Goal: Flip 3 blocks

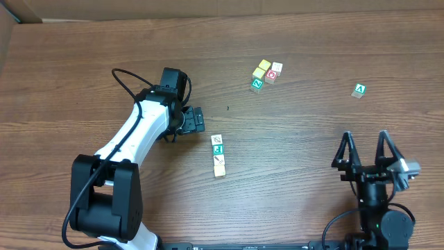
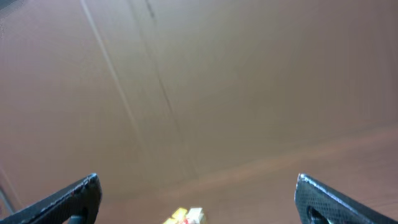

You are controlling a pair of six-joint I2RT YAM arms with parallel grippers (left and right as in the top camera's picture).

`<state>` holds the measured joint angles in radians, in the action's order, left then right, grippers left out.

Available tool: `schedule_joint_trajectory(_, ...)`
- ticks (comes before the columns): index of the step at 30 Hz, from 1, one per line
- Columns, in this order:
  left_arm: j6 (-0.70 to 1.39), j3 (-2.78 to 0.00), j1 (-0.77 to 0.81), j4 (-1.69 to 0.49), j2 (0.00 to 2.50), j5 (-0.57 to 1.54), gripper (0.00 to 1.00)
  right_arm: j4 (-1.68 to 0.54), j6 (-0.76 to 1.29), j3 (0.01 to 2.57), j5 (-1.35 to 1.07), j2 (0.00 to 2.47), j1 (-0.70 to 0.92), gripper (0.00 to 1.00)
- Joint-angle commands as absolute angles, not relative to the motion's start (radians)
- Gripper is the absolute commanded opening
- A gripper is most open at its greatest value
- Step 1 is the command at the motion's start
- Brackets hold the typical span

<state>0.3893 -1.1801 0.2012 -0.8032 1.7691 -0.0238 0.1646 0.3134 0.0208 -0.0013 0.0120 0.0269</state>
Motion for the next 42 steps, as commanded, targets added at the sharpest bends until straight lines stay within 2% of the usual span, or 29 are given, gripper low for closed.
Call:
schedule_joint_trajectory(1, 0.388, -1.198, 0.206, -0.801, 1.747, -0.036, 1.0, 0.055, 0.313, 0.007, -0.025, 0.003, 0.022, 1.0)
schedule_joint_trajectory(4, 0.388, -1.198, 0.206, -0.801, 1.747, -0.036, 1.0, -0.073, 0.281, 0.007, -0.027, 0.003, 0.022, 1.0)
schedule_joint_trajectory(11, 0.388, -1.198, 0.206, -0.801, 1.747, -0.036, 1.0, -0.077, 0.056, 0.007, -0.082, 0.003, 0.023, 1.0)
schedule_joint_trajectory(42, 0.388, -1.198, 0.206, -0.801, 1.747, -0.036, 1.0, -0.077, 0.052, 0.008, -0.081, 0.003, 0.023, 1.0)
